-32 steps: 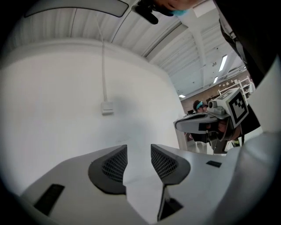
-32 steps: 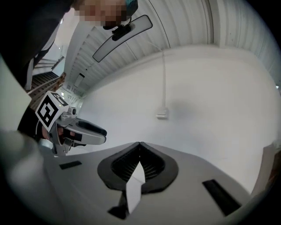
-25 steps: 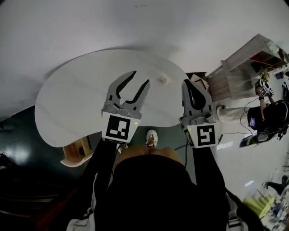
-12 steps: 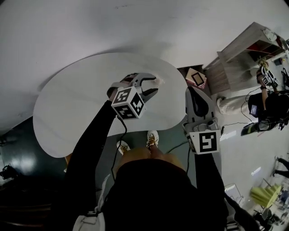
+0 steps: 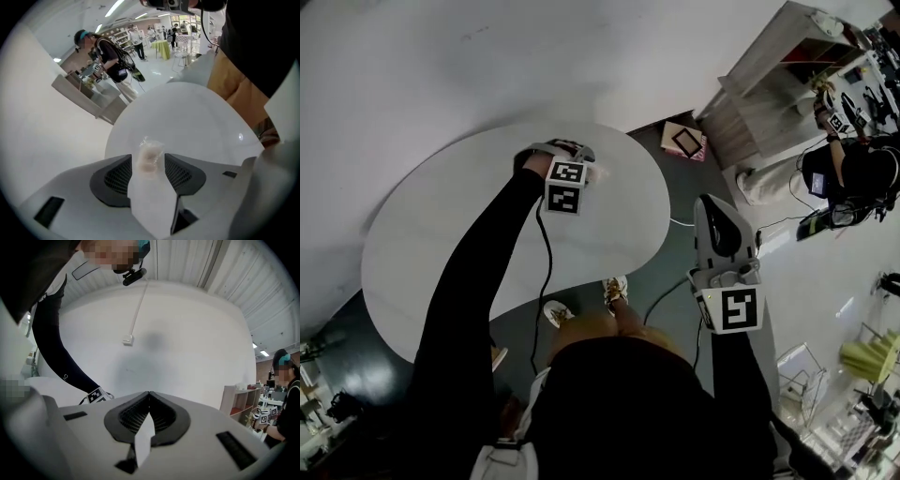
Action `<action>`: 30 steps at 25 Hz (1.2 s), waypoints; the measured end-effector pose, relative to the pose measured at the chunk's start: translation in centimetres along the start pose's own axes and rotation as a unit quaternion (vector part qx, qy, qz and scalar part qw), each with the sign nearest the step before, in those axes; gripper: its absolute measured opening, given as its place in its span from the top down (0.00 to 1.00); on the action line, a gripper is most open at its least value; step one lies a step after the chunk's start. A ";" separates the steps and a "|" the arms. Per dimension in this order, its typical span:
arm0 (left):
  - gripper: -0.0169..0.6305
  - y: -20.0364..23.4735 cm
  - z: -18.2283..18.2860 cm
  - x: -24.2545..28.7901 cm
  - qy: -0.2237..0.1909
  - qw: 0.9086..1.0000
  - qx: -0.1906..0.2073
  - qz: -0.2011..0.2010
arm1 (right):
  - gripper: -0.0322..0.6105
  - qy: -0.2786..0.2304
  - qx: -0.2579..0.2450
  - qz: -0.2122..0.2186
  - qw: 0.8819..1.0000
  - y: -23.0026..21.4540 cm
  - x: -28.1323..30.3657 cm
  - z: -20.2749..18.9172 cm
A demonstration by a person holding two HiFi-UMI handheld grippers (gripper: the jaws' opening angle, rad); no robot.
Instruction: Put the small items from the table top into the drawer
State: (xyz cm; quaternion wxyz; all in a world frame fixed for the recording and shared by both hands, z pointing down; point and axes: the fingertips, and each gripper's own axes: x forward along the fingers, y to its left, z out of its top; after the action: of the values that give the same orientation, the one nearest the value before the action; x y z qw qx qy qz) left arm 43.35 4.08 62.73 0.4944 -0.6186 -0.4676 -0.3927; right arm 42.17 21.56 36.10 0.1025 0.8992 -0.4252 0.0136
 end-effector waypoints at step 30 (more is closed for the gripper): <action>0.79 -4.2 1.6 -19.8 -0.224 0.859 -0.427 0.169 | 0.91 -0.088 0.024 0.134 0.987 8.9 5.6 5.2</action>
State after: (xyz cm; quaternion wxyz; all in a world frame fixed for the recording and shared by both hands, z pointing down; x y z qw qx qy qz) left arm 34.29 2.23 44.68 0.1223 -0.9101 -0.2399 -0.3150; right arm 38.63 10.79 33.21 0.0403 0.8342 -0.5484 -0.0416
